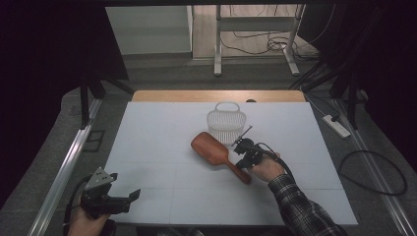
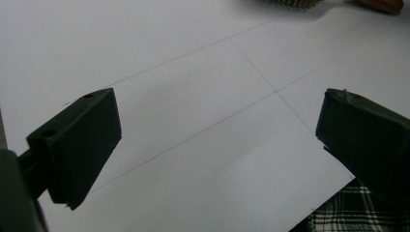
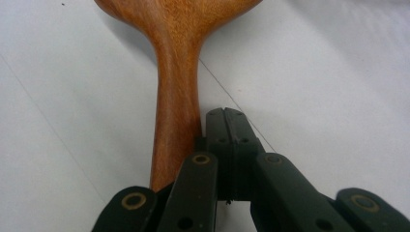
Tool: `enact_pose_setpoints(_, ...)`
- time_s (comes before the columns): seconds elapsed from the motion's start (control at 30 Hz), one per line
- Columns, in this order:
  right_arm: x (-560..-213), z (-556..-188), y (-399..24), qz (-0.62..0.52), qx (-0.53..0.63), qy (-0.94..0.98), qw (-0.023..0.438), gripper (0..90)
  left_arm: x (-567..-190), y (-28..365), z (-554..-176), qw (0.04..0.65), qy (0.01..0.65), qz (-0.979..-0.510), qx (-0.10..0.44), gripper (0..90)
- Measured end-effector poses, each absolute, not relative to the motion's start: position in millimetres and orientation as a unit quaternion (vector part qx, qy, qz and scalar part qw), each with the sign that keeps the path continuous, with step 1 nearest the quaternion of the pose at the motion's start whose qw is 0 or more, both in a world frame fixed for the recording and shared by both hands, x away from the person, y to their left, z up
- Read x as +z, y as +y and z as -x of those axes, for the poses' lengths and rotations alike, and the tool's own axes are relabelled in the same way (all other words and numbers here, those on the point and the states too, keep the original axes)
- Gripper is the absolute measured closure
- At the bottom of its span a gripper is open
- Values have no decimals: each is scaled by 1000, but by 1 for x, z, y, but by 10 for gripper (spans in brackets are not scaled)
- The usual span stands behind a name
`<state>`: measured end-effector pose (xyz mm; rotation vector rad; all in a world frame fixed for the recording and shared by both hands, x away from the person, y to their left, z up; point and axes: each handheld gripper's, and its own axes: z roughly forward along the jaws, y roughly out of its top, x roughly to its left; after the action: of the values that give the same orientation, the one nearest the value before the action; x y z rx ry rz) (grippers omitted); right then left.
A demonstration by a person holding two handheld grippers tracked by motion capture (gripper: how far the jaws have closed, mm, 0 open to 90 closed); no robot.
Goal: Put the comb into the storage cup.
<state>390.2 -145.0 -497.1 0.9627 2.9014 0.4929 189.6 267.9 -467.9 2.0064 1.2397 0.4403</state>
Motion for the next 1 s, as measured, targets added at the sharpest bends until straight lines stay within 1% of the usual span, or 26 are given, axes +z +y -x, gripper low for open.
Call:
enact_pose_setpoints(0.17,-497,-391,-145,-310,161,937,23,892,-468,268,-190,363,481,-779,171,31)
enact_pose_setpoints(0.33,-489,-390,-148,-312,176,933,30,890,-468,268,-190,362,481,-780,171,31)
enact_pose_setpoints(0.5,-479,-390,-153,-314,190,930,40,851,-468,268,-190,363,482,-779,171,31)
enact_pose_setpoints(0.8,-463,-391,-160,-320,204,923,58,755,-468,268,-190,362,481,-780,171,31)
enact_pose_setpoints(1.0,-461,-388,-160,-316,207,923,71,610,-468,268,-189,362,480,-781,172,31)
